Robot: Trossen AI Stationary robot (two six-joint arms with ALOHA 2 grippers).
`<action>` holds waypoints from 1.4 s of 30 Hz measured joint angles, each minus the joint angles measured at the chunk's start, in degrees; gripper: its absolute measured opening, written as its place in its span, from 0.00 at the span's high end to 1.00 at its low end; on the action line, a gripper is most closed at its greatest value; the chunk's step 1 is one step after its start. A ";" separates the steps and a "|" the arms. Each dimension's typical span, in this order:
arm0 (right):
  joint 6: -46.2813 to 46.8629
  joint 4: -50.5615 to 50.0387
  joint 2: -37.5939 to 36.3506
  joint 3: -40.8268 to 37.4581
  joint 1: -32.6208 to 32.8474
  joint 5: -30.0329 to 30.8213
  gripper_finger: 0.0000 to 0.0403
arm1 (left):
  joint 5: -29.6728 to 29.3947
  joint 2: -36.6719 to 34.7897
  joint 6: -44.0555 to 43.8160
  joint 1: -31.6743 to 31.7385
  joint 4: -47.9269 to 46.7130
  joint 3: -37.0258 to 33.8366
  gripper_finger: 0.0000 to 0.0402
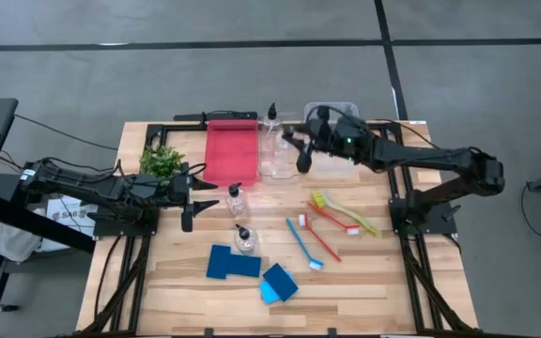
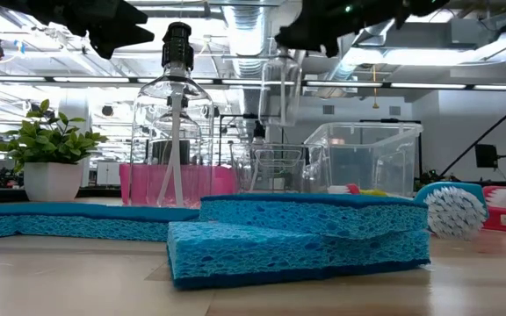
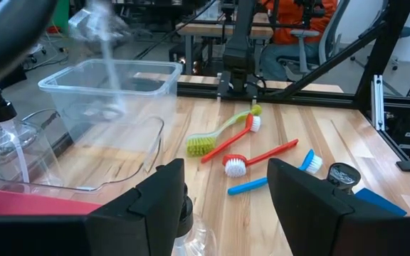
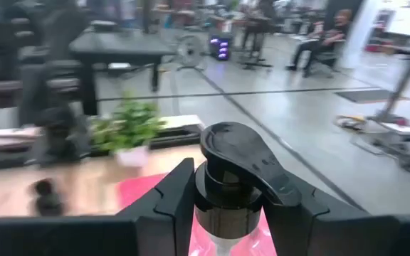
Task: Pick & Place Kitchen Sink Supplies
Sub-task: Put the soap dispenser into the left transparent bin
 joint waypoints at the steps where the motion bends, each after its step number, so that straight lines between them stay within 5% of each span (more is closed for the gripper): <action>1: 0.02 0.24 0.41 0.14 -1.17 -0.31 0.69 | 0.00 0.01 0.00 0.01 -0.01 0.00 0.49; 18: 2.10 5.90 14.35 -0.01 -11.32 -6.65 0.64 | 0.00 0.01 0.00 -0.01 0.01 0.00 0.49; 29: 2.06 6.20 17.13 -0.01 -12.81 -6.62 0.69 | -0.01 0.00 0.00 -0.01 0.01 0.01 0.49; 42: 1.97 5.42 17.96 0.01 -12.86 -6.16 0.59 | 2.12 1.93 0.00 0.01 0.03 0.00 0.49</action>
